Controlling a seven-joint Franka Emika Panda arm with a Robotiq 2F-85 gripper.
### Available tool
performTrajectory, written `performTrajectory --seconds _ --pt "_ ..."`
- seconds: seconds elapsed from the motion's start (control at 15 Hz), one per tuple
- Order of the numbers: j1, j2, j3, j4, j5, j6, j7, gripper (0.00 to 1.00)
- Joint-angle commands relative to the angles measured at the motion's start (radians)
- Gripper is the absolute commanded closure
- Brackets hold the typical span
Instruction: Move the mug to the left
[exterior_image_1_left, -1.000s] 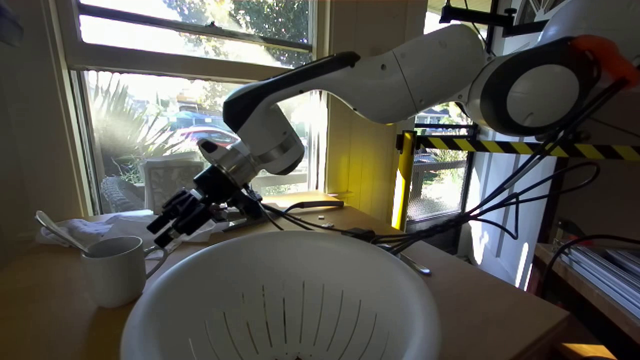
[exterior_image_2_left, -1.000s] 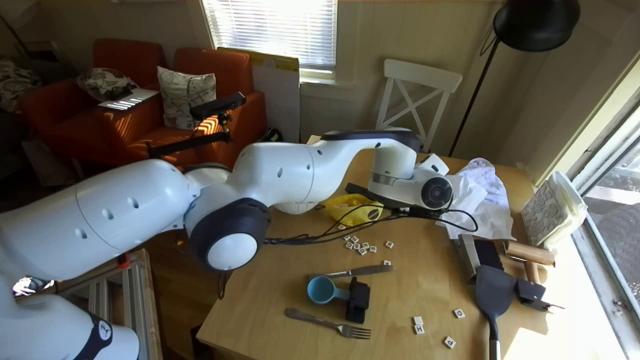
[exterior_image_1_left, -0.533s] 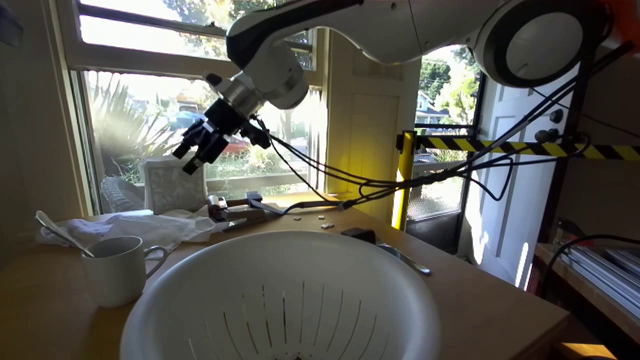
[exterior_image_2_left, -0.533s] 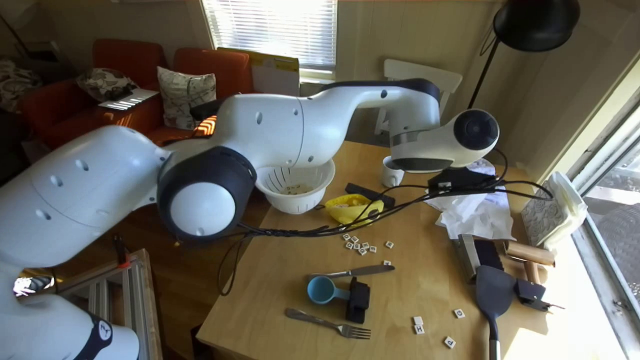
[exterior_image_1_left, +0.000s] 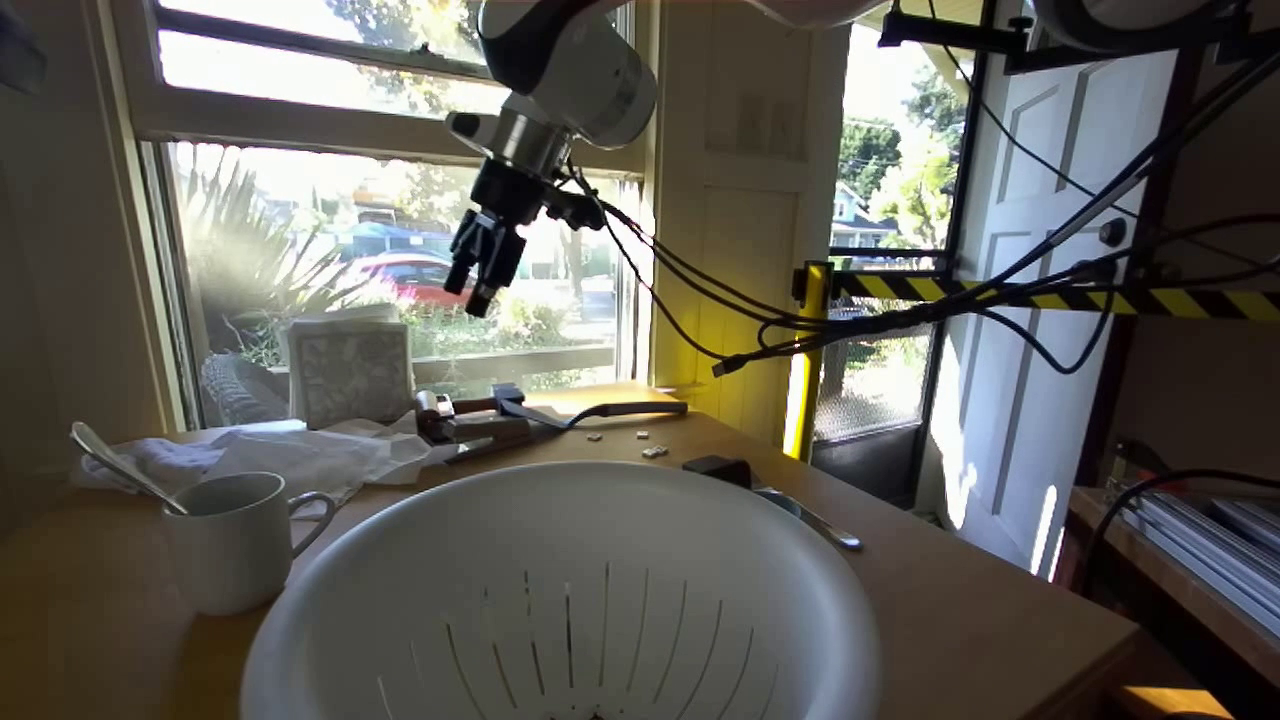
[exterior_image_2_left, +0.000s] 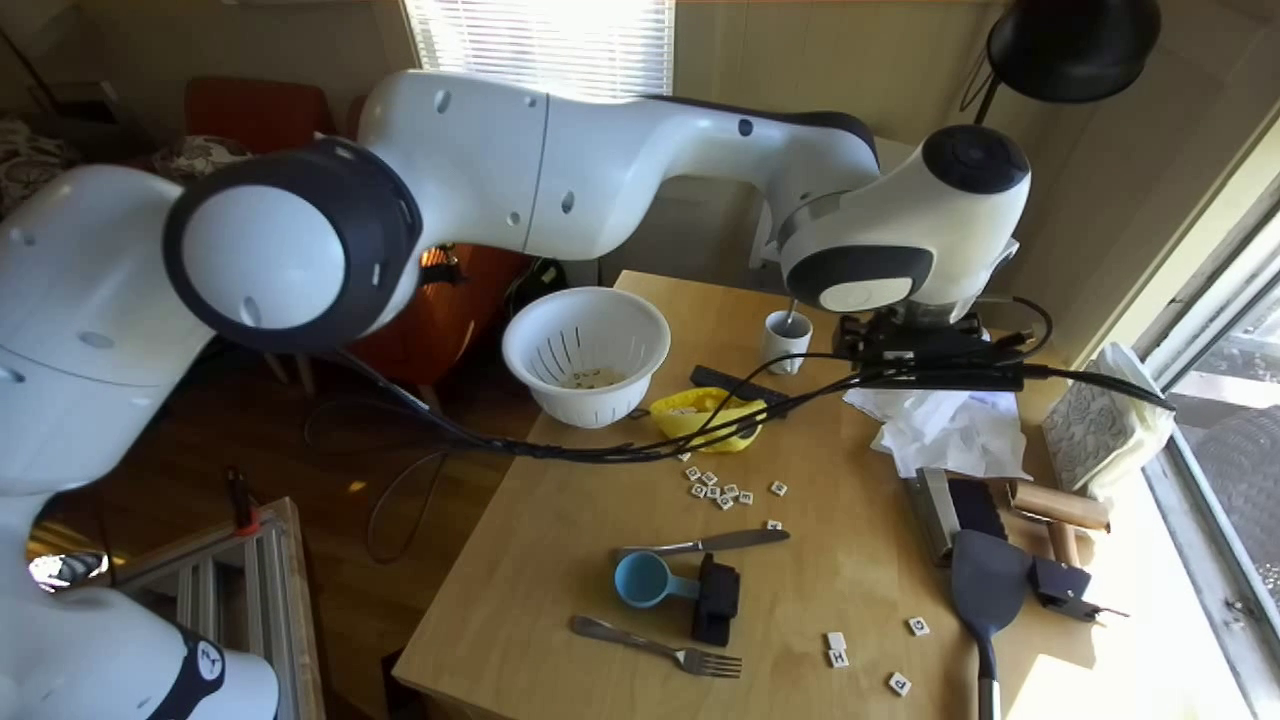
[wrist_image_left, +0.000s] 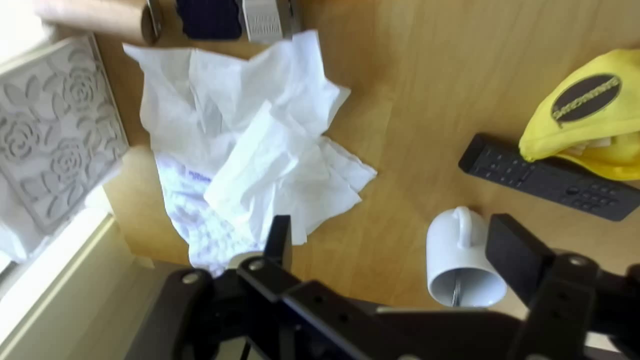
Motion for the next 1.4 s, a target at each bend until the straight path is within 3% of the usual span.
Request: performTrajectory --seconds 0.0,0.27,0.4,0.73,0.8,1.0,1.33 --pt "0.142 -0.117 -0.132 -0.244 -0.102 -0.048 0.100 0.00" --pt "0.281 -0.186 -0.273 -0.443 -0.173 -0.155 0.192 0.00" --pt "0.334 -0.232 -0.312 -0.548 -0.179 -0.237 0.193 0.00" --pt "0.524 -0.286 -0.460 -0.830 -0.181 -0.316 0.316 0.00" --pt "0.323 -0.367 -0.231 -0.706 -0.330 -0.215 0.355 0.00" --pt "0.390 -0.397 -0.278 -0.809 -0.324 -0.215 0.384 0.00" --pt "0.397 -0.401 -0.284 -0.817 -0.324 -0.215 0.391 0.00"
